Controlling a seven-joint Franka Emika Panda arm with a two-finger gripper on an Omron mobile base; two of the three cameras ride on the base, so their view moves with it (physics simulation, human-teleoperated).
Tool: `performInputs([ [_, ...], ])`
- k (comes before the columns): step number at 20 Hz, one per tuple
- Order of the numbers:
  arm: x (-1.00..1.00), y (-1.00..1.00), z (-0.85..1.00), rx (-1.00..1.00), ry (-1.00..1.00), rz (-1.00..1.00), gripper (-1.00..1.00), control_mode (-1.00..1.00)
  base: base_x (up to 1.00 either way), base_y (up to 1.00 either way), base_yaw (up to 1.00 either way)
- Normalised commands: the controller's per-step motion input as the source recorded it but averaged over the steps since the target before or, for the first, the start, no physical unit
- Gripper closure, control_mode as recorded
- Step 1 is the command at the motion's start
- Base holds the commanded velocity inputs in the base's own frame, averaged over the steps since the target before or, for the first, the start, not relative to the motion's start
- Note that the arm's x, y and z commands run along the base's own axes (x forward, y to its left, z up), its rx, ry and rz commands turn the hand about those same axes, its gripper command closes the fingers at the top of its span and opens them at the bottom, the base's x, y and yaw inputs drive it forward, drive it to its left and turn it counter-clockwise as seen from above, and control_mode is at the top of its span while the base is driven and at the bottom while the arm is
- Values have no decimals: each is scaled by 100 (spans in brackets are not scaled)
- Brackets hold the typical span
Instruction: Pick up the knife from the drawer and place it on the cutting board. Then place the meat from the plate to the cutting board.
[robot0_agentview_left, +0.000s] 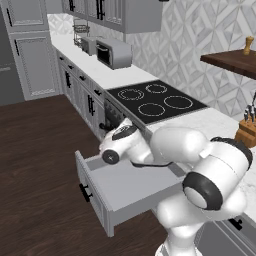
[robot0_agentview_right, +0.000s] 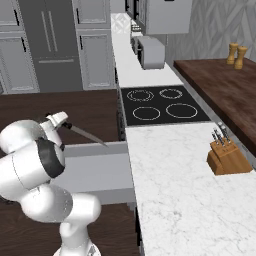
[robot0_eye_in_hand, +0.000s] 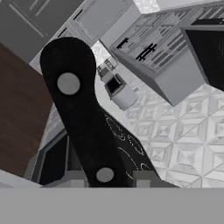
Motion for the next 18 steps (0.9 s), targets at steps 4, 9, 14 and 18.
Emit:
performInputs([
  [4, -67, -53, 100, -5, 8, -2, 100, -100, 0, 0, 0],
  [9, -37, -59, 100, -12, 41, 0, 100, -100, 0, 0, 0],
  [14, -2, -29, 65, -24, 59, 0, 100, -100, 0, 0, 0],
  [18, -4, -22, 0, -29, 51, 1, 100, -100, 0, 0, 0],
])
